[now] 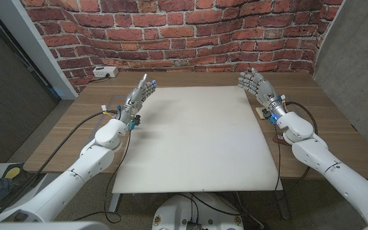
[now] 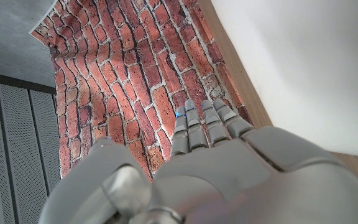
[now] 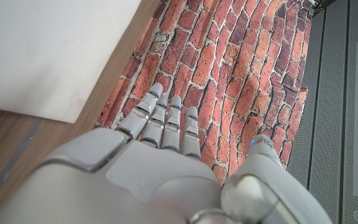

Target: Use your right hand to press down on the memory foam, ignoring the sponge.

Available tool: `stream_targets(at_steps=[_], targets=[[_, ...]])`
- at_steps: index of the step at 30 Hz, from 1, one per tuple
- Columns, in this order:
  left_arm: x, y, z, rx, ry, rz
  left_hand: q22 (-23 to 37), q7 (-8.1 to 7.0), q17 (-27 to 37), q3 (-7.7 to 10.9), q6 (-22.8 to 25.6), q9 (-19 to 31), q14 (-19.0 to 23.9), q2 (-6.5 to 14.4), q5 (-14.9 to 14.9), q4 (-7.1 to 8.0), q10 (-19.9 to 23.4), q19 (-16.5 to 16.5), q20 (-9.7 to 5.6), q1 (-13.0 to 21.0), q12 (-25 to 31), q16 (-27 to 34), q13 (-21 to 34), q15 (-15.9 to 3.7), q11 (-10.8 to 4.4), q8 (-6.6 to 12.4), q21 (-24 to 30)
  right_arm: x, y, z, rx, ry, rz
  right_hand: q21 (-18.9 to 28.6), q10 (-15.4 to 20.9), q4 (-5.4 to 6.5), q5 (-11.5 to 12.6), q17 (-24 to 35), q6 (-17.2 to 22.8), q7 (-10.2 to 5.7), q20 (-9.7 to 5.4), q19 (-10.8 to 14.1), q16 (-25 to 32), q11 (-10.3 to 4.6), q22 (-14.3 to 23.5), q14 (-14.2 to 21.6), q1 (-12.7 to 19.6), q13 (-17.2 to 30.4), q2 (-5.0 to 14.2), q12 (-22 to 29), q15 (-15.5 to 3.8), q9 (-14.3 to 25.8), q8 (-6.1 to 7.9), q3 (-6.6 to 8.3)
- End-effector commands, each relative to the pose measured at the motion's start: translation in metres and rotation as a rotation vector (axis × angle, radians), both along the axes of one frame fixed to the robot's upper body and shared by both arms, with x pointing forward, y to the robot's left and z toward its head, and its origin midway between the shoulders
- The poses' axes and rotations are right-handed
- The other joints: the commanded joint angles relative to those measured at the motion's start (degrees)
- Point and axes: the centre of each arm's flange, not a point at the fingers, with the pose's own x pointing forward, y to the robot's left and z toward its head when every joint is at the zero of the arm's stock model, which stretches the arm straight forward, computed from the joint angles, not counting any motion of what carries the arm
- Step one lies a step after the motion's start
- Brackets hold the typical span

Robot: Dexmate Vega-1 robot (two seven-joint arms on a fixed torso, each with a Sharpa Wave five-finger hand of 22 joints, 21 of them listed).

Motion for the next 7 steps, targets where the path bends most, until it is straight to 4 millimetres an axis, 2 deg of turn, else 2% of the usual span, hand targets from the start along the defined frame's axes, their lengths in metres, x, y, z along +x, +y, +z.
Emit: stream_targets(at_steps=[1,7], targets=[[0.0006,-0.0011,0.0042,0.007,-0.007,-0.007,0.2,0.19,0.2,-0.34,0.3,0.3,0.4,-0.1,0.1,0.04,0.3,0.0,0.03,0.1,-0.2,0.0,0.2,0.06,0.11,0.15,0.0,-0.0015,-0.0037,-0.0006,0.012,0.008,-0.004,-0.1,-0.1,-0.07,0.3,0.2,-0.1,0.08,0.16,-0.2,0.1,-0.03,0.0,-0.3,-0.6,0.2,-0.1,-0.2,0.02,0.2,-0.25,-0.09],[0.0015,0.0018,0.0061,-0.005,-0.017,-0.003,0.2,0.2,0.2,-0.37,0.2,0.3,0.4,-0.1,0.1,0.05,0.3,0.0,0.08,0.1,-0.2,0.0,0.2,0.08,0.08,0.14,0.0,0.0013,-0.0013,0.0015,0.01,0.012,-0.001,-0.1,-0.1,-0.05,0.4,0.1,-0.2,0.16,0.15,-0.2,0.2,-0.04,0.0,-0.2,-0.7,0.2,-0.13,-0.2,-0.01,0.2,-0.2,-0.16]])
